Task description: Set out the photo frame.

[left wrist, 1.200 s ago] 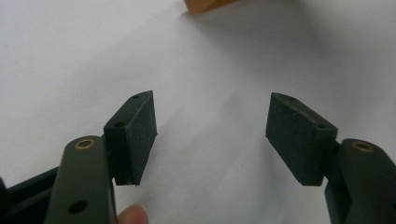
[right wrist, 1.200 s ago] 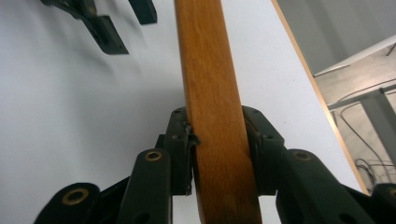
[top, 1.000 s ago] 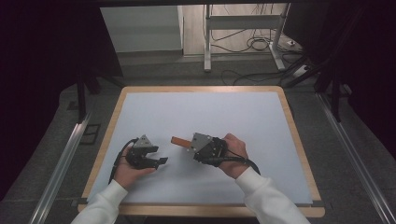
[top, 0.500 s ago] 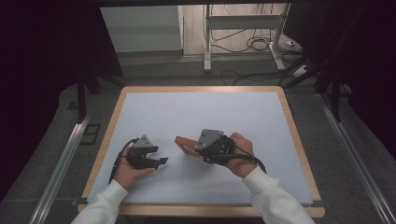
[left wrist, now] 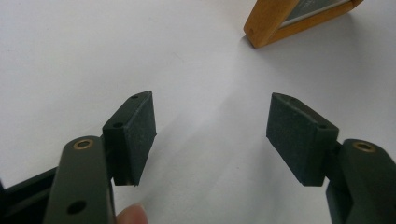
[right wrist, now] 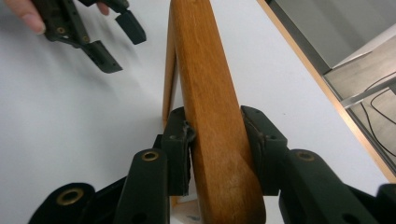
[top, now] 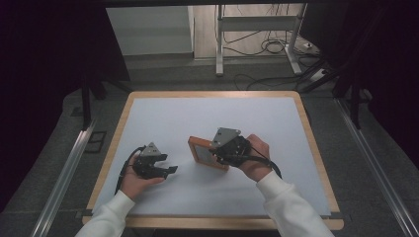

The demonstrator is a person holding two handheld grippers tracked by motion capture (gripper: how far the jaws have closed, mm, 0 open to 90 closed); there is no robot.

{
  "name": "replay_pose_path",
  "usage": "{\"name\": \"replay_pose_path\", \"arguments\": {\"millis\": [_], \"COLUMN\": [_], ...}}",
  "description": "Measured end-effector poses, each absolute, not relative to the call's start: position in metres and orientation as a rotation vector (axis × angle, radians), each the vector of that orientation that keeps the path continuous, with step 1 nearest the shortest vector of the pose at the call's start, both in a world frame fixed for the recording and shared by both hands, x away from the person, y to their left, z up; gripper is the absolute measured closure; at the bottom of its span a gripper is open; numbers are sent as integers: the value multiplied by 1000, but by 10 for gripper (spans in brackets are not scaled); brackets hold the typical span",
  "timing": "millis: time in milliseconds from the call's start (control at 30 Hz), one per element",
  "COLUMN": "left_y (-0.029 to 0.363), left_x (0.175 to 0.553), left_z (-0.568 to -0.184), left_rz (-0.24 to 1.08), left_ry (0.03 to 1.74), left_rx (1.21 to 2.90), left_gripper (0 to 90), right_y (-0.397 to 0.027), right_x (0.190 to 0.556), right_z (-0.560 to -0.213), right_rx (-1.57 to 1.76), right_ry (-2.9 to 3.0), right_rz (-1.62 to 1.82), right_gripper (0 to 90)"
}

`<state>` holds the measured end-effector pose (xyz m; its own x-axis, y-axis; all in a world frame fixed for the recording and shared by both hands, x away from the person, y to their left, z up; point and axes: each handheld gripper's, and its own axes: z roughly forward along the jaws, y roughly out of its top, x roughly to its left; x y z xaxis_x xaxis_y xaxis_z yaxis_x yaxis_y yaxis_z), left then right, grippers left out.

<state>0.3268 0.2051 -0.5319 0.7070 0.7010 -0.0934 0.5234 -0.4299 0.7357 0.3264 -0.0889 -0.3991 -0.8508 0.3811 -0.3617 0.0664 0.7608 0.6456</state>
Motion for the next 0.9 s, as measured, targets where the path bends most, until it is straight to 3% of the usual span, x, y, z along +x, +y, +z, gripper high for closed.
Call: {"name": "replay_pose_path", "arguments": {"millis": [667, 900], "left_y": [206, 205], "left_x": [326, 327], "left_z": [-531, -531], "left_rz": [301, 299], "left_ry": [932, 930], "left_rx": [2118, 2124], "left_gripper": [320, 320], "right_y": [-95, -99], "right_x": [357, 373], "right_z": [-401, -405], "right_rx": [460, 543], "right_ry": [2459, 2420], "right_rz": [910, 917], "right_gripper": [562, 483]}}
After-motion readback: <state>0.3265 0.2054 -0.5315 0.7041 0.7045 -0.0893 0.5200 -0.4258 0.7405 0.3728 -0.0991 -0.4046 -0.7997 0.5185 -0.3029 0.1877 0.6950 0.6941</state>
